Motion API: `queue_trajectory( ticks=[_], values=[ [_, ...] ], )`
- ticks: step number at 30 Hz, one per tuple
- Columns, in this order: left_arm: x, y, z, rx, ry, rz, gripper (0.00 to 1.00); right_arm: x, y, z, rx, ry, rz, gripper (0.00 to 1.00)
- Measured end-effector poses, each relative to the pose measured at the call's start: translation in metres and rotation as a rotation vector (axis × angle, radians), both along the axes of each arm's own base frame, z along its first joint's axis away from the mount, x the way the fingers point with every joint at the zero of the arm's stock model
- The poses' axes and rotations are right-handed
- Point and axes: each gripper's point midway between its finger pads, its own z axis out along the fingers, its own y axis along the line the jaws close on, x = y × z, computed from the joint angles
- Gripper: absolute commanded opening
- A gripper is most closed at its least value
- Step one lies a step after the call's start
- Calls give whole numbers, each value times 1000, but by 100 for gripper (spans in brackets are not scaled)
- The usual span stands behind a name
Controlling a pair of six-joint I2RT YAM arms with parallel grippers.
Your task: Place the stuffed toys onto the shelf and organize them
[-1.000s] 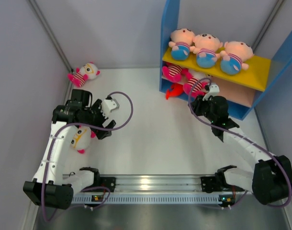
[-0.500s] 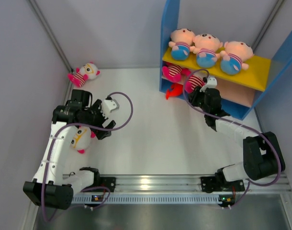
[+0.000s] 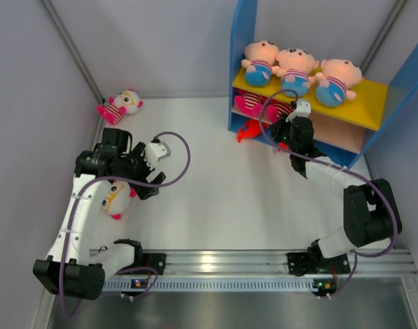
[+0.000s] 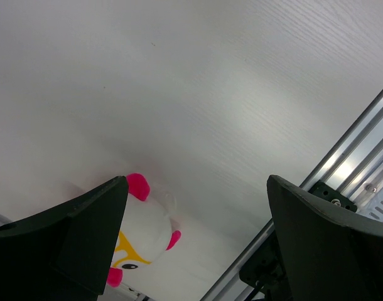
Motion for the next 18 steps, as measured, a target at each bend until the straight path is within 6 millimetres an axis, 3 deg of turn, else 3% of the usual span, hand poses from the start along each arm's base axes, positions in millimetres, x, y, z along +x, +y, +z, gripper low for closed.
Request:
queue_trajectory(
  ticks=[10,14,18],
  values=[
    [1,3,-1,16,-2,8,98,6,-2,-12,-29,23,1,32],
    [1,4,-1,18,-1,10,99,5,1,-12,-38,21,30,39],
    [1,9,-5,43,16,48,98,-2,5,-5,-53,14,63,54]
  ],
)
